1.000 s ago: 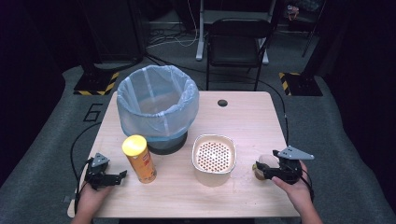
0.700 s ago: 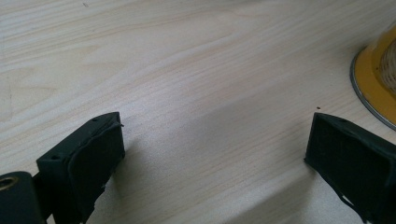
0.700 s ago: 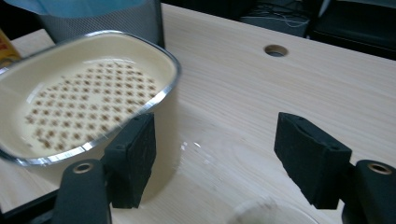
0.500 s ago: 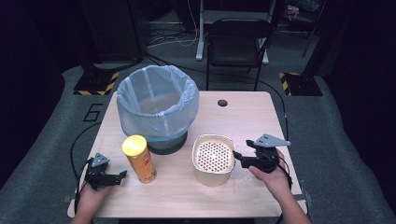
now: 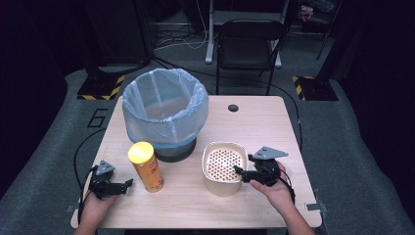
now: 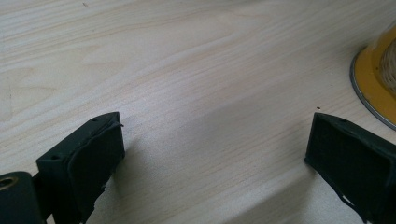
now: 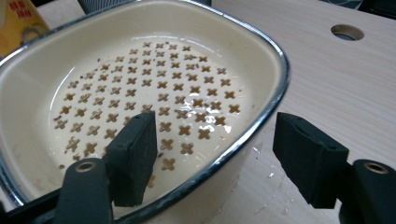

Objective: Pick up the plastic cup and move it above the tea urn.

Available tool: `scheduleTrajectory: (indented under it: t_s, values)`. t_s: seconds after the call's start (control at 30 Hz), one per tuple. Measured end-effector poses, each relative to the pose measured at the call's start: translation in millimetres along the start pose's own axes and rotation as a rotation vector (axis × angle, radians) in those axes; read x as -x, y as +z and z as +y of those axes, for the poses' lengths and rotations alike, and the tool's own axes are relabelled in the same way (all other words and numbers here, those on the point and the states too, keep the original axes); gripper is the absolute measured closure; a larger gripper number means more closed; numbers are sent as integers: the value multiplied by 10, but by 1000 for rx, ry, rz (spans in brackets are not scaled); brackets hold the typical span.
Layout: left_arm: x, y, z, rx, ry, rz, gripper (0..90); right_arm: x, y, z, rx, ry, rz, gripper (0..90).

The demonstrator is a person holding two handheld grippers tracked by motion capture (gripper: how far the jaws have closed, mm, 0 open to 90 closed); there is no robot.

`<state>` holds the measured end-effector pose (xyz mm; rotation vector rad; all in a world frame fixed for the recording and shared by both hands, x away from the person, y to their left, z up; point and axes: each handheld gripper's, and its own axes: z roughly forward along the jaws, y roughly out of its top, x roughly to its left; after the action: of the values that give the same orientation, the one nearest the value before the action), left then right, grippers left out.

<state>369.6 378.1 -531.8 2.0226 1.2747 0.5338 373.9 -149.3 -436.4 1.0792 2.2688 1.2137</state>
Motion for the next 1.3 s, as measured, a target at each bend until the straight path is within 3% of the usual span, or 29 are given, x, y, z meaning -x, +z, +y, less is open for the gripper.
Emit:
scheduleTrajectory:
  t_s: [0.23,0.5,0.73,0.87,0.97,1.0,1.07,1.3]
  values:
    - [-1,2,-1,3,3,5,42,-51,-143,-166,43,64,3,309]
    - [2,6,-3,8,-1,3,42,-105,-324,-276,28,67,-25,310]
    - [-2,-5,3,-7,1,-3,42,-89,-435,-331,39,73,-14,258]
    - [2,6,-3,8,-1,3,42,6,-606,-231,109,63,-35,229]
    - [2,3,-1,4,0,3,42,109,-682,-200,129,57,-73,198]
    - [2,3,-1,4,0,3,42,109,-682,-200,129,57,-73,198]
    - [0,-1,1,-1,1,1,42,245,-723,-219,120,72,-115,142]
    - [-2,-5,3,-7,2,-3,42,476,-679,-404,70,82,-203,133]
